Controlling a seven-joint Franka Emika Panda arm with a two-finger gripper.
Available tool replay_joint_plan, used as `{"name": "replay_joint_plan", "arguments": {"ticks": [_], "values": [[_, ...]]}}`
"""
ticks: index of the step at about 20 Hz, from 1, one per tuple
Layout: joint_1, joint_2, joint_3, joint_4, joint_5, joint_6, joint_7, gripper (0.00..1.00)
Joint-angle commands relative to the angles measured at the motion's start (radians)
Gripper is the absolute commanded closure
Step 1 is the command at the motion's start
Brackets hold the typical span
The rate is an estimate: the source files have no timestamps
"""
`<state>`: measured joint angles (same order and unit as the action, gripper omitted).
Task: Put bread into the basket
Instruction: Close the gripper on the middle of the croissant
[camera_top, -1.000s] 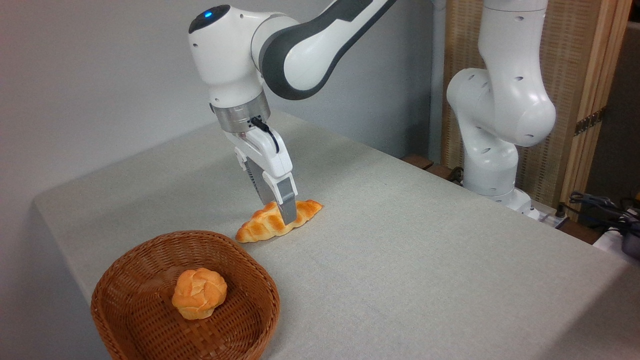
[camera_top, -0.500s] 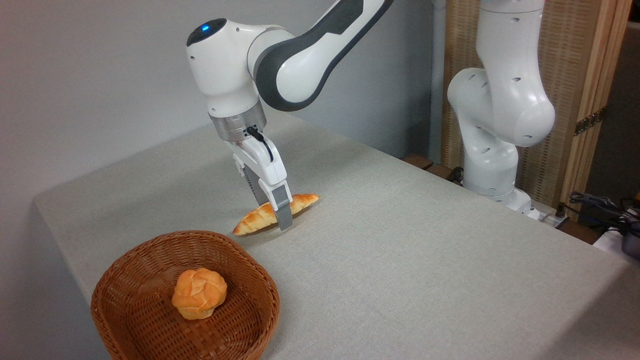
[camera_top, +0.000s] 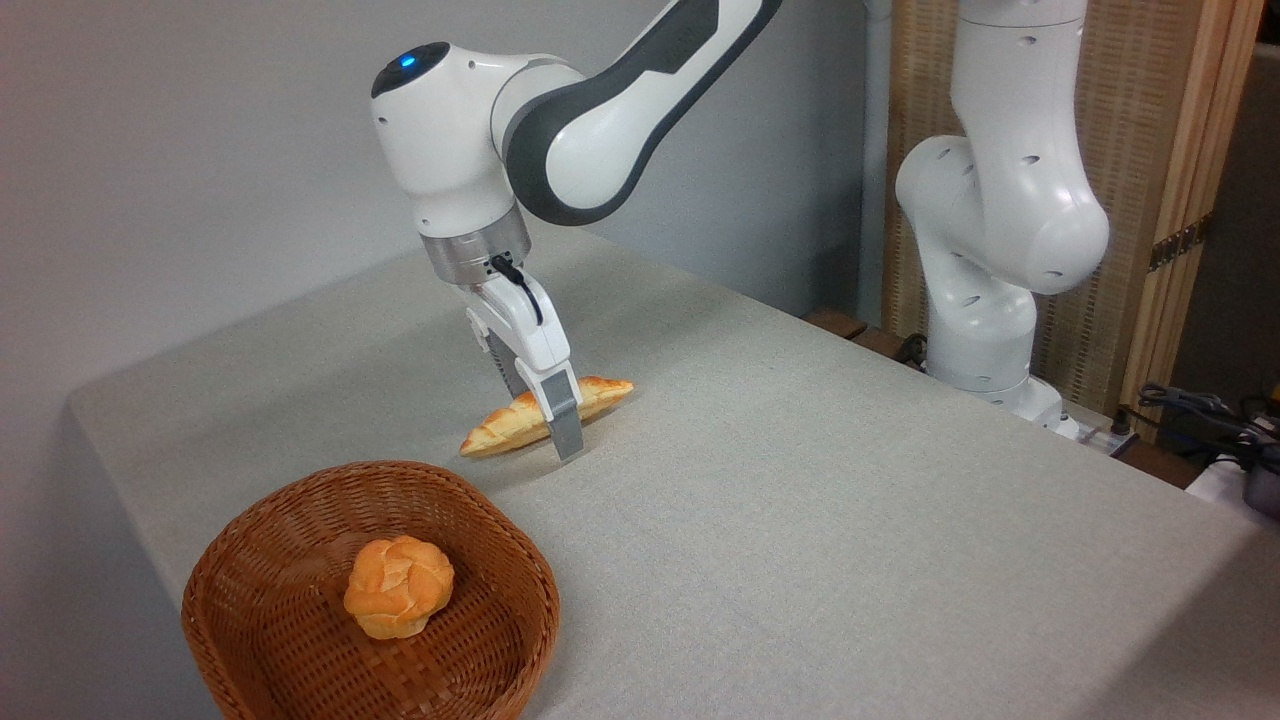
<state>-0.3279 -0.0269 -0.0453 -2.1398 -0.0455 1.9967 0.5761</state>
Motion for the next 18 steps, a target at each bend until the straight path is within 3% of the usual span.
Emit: {"name": "replay_joint_plan", "arguments": {"ticks": [1, 11, 13, 18], "values": [[-0.003, 0.002, 0.005, -0.002, -0.011, 0.011, 0.001, 0.54], [-0.002, 0.001, 0.005, 0.001, -0.002, 0.004, 0.002, 0.54], [-0.002, -0.001, 0.005, 0.003, -0.002, 0.002, 0.002, 0.61], [-0.002, -0.002, 0.005, 0.008, -0.002, 0.001, 0.001, 0.64]]}}
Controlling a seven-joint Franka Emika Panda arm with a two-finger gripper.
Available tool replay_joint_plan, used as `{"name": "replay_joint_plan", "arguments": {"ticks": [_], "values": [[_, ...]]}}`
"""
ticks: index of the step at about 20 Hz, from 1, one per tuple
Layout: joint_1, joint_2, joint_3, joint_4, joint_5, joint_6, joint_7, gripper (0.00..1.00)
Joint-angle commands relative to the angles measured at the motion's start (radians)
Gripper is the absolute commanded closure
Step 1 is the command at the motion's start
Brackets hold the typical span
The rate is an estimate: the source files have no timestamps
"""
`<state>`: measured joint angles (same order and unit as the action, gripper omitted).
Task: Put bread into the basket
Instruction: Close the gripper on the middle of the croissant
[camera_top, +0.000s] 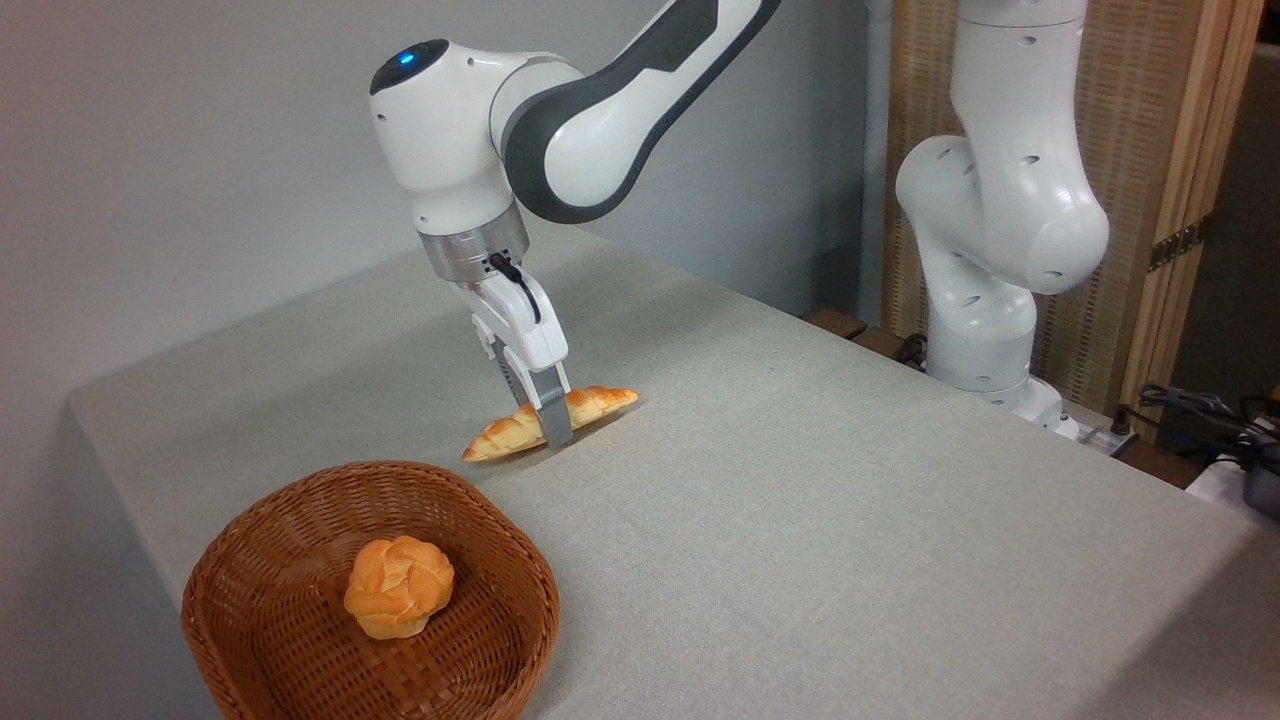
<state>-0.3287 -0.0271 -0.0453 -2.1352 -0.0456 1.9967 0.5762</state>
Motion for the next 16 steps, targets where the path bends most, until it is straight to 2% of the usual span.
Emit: {"name": "replay_joint_plan", "arguments": {"ticks": [1, 4, 11, 16], "values": [[-0.001, -0.002, 0.007, 0.005, -0.002, -0.001, -0.001, 0.64], [0.0, -0.005, 0.007, 0.018, -0.002, -0.028, -0.002, 0.68], [0.002, -0.007, 0.012, 0.026, -0.002, -0.042, -0.006, 0.69], [0.008, -0.022, 0.044, 0.086, -0.004, -0.124, 0.001, 0.68]]}}
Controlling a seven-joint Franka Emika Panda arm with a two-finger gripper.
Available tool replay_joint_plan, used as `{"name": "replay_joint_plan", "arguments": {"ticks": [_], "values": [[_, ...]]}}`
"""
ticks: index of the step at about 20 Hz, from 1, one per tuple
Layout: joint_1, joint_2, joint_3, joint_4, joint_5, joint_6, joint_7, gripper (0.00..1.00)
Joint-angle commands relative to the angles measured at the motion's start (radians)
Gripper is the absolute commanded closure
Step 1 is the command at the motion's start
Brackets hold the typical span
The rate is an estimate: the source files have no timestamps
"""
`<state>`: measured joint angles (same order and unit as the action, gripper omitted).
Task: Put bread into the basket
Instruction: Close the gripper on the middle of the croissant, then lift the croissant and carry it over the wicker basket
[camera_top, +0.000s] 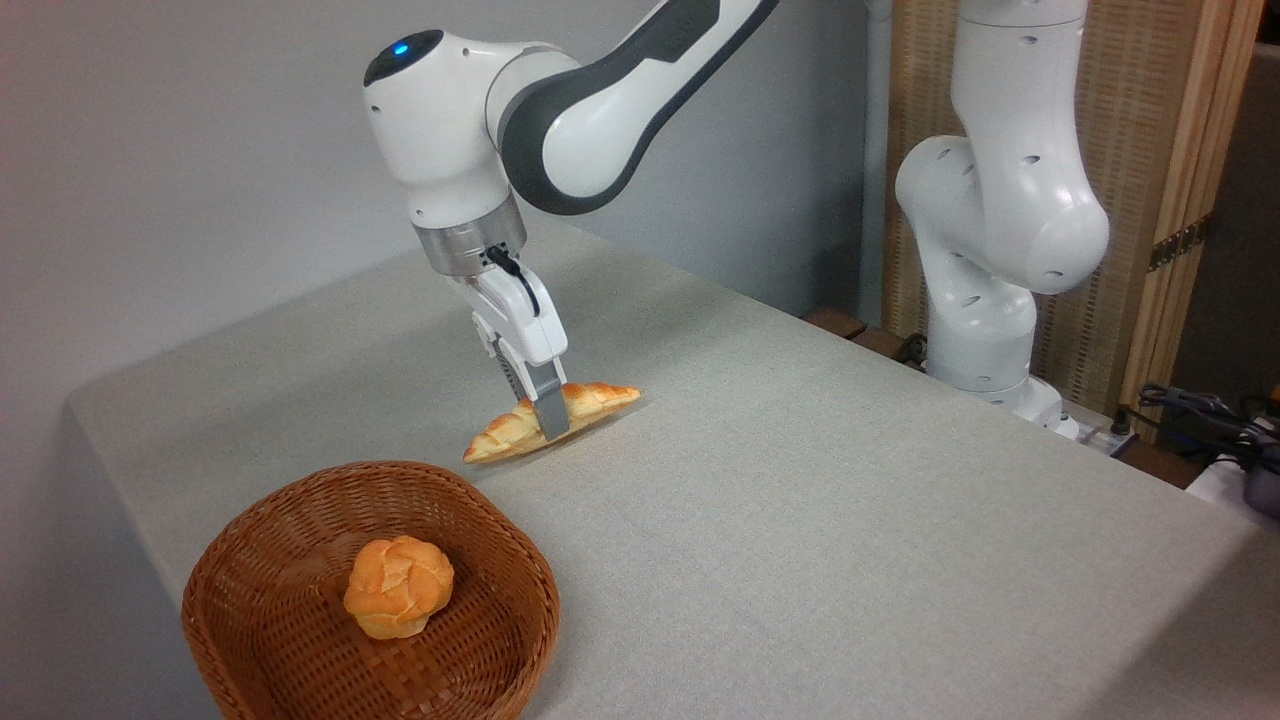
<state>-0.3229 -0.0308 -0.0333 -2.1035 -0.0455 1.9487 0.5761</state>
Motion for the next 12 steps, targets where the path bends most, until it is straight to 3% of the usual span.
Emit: {"name": "replay_joint_plan", "arguments": {"ticks": [1, 8, 12], "values": [[0.002, -0.018, 0.042, 0.071, -0.008, -0.08, 0.002, 0.68], [0.005, -0.015, 0.119, 0.18, -0.023, -0.054, 0.049, 0.68], [0.005, -0.006, 0.173, 0.212, -0.071, 0.054, 0.108, 0.68]]}}
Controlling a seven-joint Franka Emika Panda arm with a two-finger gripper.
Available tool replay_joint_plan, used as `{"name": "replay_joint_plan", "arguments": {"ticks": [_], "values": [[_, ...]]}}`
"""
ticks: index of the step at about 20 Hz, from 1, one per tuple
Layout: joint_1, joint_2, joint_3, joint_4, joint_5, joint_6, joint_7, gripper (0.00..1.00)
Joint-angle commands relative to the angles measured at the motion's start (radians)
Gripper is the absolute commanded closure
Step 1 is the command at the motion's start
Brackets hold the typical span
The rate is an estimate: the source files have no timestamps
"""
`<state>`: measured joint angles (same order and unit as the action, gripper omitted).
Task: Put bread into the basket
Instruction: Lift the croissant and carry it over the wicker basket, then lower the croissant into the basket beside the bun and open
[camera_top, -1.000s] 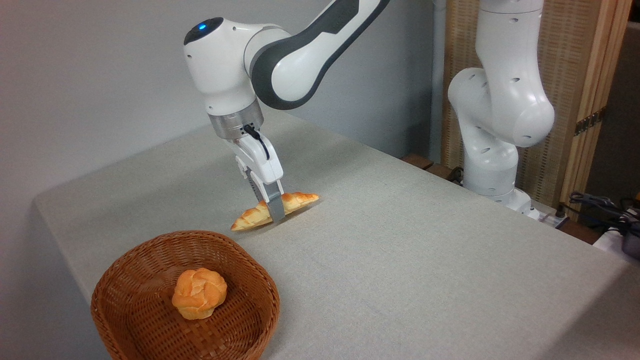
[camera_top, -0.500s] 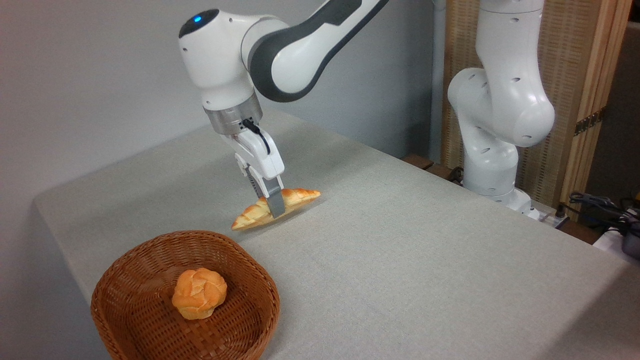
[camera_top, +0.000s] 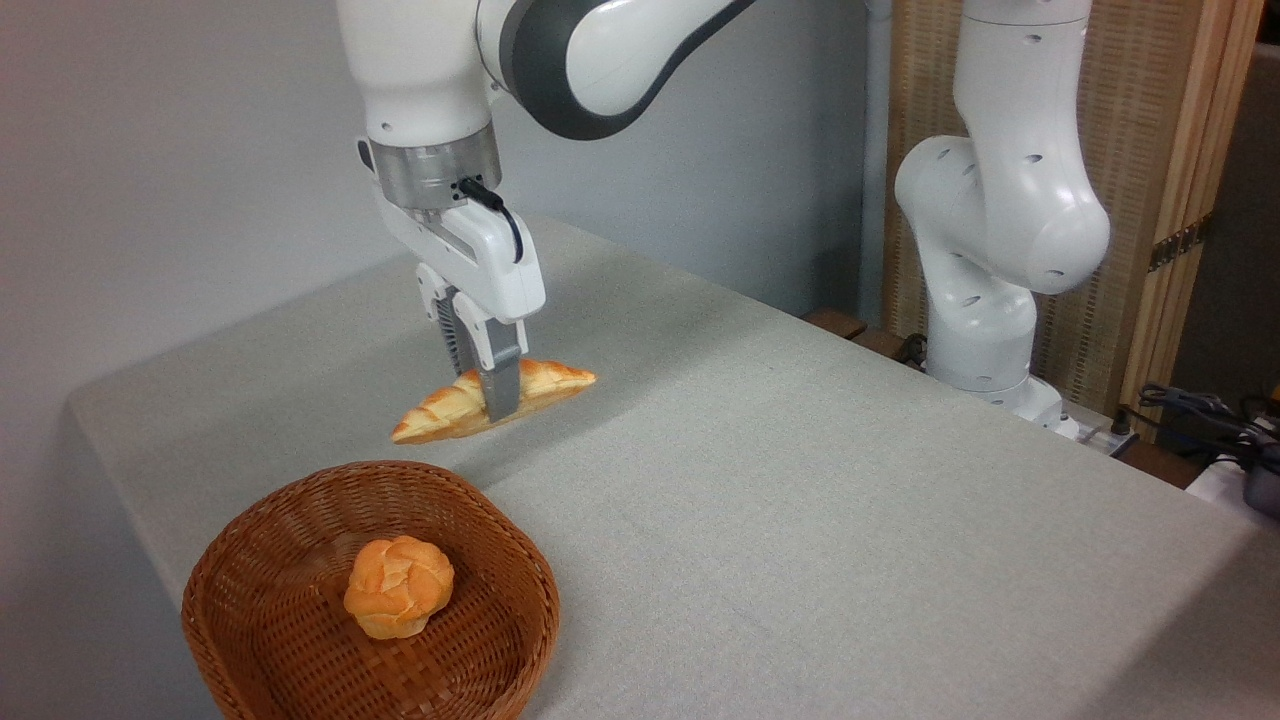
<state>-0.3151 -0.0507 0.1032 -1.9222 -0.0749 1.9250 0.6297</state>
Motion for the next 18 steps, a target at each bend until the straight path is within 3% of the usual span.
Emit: {"name": "replay_joint_plan", "arguments": {"ticks": [1, 5, 7, 9, 10, 11, 18], "values": [[-0.002, 0.018, 0.038, 0.031, -0.04, 0.121, 0.059, 0.68], [-0.002, 0.054, 0.07, 0.035, -0.043, 0.253, 0.083, 0.67], [-0.001, 0.075, 0.075, 0.038, -0.071, 0.323, 0.108, 0.65], [0.001, 0.095, 0.09, 0.039, -0.118, 0.414, 0.11, 0.33], [0.001, 0.107, 0.09, 0.039, -0.123, 0.443, 0.108, 0.09], [0.001, 0.117, 0.089, 0.039, -0.126, 0.456, 0.104, 0.0], [-0.012, 0.121, 0.075, 0.037, -0.137, 0.454, 0.094, 0.0]]}}
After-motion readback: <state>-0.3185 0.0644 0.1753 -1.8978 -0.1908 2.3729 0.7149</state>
